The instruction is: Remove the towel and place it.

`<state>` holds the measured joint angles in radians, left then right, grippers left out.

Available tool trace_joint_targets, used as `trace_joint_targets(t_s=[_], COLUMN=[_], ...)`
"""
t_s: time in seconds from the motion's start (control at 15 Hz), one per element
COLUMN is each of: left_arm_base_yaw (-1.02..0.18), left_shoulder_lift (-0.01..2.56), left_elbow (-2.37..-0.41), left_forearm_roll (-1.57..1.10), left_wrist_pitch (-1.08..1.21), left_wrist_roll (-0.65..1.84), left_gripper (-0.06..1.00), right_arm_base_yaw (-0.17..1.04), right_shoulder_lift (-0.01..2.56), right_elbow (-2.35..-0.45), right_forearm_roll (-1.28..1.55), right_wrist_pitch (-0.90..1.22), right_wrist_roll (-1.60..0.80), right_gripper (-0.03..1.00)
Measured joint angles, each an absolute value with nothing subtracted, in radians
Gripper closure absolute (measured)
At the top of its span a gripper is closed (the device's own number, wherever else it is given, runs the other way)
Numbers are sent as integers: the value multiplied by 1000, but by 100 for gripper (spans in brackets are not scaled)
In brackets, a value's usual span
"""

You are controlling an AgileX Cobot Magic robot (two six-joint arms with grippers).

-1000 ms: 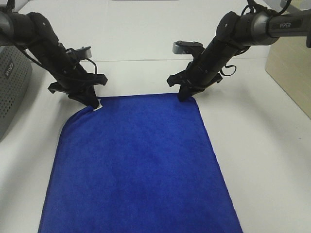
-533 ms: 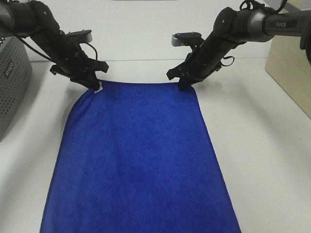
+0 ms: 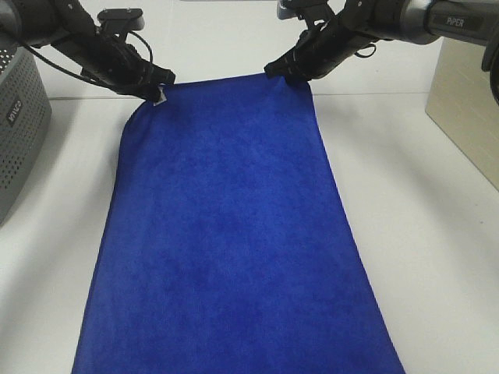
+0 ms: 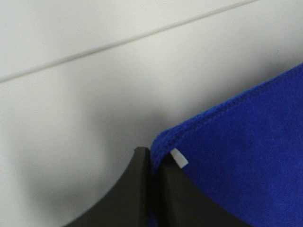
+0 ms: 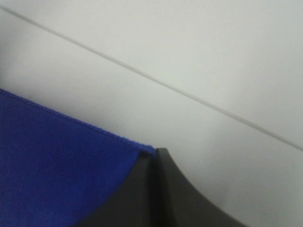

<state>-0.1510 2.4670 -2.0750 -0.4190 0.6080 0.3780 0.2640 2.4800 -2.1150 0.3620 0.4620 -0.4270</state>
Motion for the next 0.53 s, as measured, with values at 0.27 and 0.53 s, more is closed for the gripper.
trace_joint_targets(t_s=[0.27, 0.53], left_arm_base_yaw=[-154, -181], left_shoulder_lift=[2468, 2504], left_elbow=[-2075, -2112], left_forearm_roll=[-461, -531], left_wrist_pitch=[468, 350], left_wrist_roll=[493, 665], left_gripper=[93, 93], right_arm_base_yaw=[267, 267], right_shoulder_lift=[2484, 2506], right_elbow=[-2116, -2118], right_forearm_roll=[362, 362], right_wrist_pitch=[359, 285], right_wrist_roll=[-427, -426], right_gripper=[95, 95])
